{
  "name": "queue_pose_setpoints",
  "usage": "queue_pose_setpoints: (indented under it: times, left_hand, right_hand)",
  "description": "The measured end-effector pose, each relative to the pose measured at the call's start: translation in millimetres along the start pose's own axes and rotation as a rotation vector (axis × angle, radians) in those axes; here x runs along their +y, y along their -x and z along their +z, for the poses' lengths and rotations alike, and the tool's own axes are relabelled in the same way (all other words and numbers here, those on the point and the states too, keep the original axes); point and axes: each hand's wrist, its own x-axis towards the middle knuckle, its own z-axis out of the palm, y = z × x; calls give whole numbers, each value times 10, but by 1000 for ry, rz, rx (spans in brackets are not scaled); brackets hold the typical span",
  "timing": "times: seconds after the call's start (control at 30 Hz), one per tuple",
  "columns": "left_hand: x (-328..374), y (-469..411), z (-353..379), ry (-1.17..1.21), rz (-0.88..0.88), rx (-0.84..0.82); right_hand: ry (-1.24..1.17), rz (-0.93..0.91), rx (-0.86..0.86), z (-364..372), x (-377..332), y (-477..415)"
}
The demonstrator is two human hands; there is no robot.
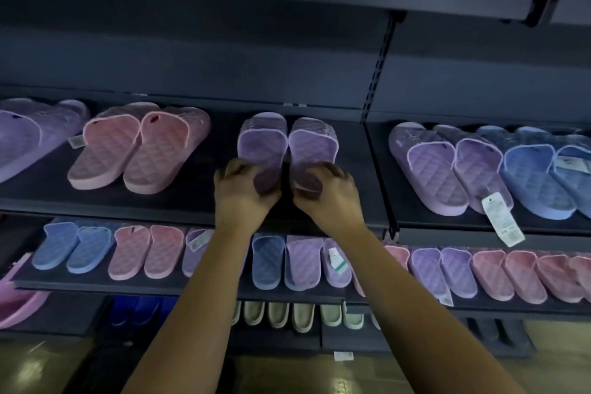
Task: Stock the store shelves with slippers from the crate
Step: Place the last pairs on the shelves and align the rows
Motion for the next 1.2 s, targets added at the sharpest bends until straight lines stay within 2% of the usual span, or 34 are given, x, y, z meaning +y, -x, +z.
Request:
queue_pose_setpoints:
  times: [0.33,0.47,0.57,0.67,0.73,0.87,1.03,1.2]
  left_hand:
    - [774,137,431,77,79,-83]
    - [879,228,519,77,123,-33]
    - [873,319,441,89,139,-89]
    - [840,415,308,121,123,-120]
    - [777,484,221,76,124,-88]
    - [499,561,-28,18,87,-13]
    - [-72,454,-500,-21,39,121]
    - [-791,285,-1021,-89,25,169]
  right_hand:
    - [29,124,129,-552,594,278]
    - [52,98,76,-660,718,349]
    - [64,83,34,-641,749,358]
    - [121,50,63,-588,719,379]
    - [116,-6,121,-551,621,390]
    - [-45,-102,170,-413,241,366]
    - [-148,-151,55,-25,-302,224]
    - [-162,-167,-63,550,-949,71]
